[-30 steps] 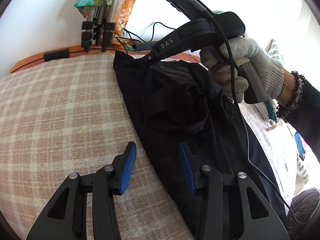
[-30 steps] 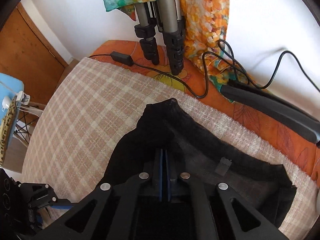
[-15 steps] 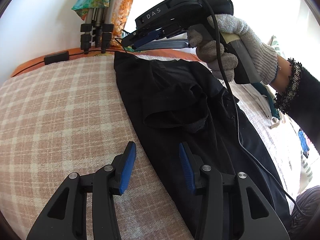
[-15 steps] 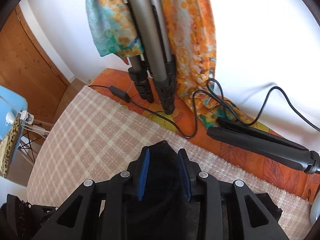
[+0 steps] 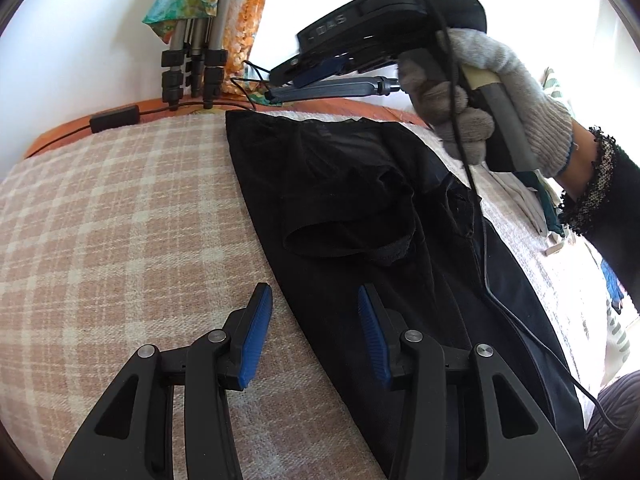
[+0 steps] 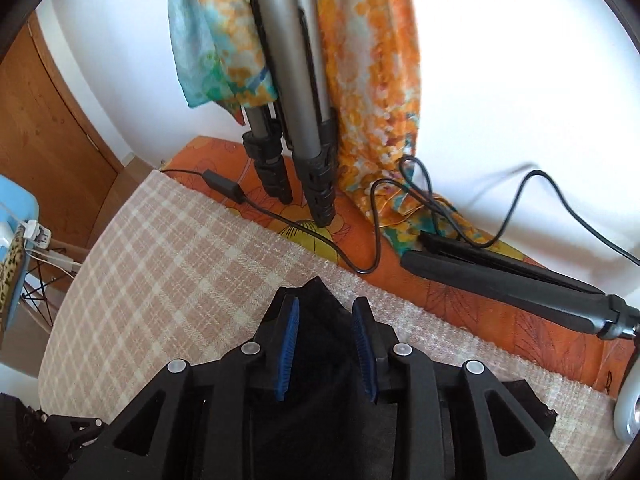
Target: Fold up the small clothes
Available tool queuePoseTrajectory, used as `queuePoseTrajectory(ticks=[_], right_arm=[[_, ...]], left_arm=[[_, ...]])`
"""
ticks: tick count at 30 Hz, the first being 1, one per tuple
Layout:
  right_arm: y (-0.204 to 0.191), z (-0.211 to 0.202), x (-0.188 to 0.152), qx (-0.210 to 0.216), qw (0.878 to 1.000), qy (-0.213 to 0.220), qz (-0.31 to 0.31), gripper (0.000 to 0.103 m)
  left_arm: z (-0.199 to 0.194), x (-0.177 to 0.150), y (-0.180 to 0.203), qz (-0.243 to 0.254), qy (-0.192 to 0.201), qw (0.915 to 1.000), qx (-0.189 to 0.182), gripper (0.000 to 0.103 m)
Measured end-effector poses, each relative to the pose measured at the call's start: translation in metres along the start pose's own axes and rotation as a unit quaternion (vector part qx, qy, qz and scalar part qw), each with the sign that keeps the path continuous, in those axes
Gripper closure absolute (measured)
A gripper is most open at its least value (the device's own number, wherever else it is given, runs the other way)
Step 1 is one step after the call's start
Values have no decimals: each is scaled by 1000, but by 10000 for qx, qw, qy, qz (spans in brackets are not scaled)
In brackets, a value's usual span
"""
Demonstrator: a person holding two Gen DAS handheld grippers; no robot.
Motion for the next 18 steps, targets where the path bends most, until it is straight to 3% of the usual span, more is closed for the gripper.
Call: queuePoseTrajectory(ticks=[5,9,14,18], right_arm=[[56,-64,-40,-242,9980,200,544,74],[96,-93,-92,-491,9935,-49,1021,72],[116,-91,-152,-22,9843,-464,1701,71],[107,-86,-177,210,9826,-683,1717,72]], left_arm=[[0,-1,-1,12,-3,10000,24,60],[2,-1,-1,27,-13,10000,55,60],[2,-1,-1,101,-36,9998,154,60],[5,-1,-1,183,-62,9995,250,60]])
Point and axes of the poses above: each gripper's, at about its wrist camera, not at the fingertips, and z roughly the way its jaws point, y to its right, x to its top, the point moved 8 cm from there along z, roughly the way its jaws point, and after that the axes turned 6 degrees about -x, right-handed, at the moved point
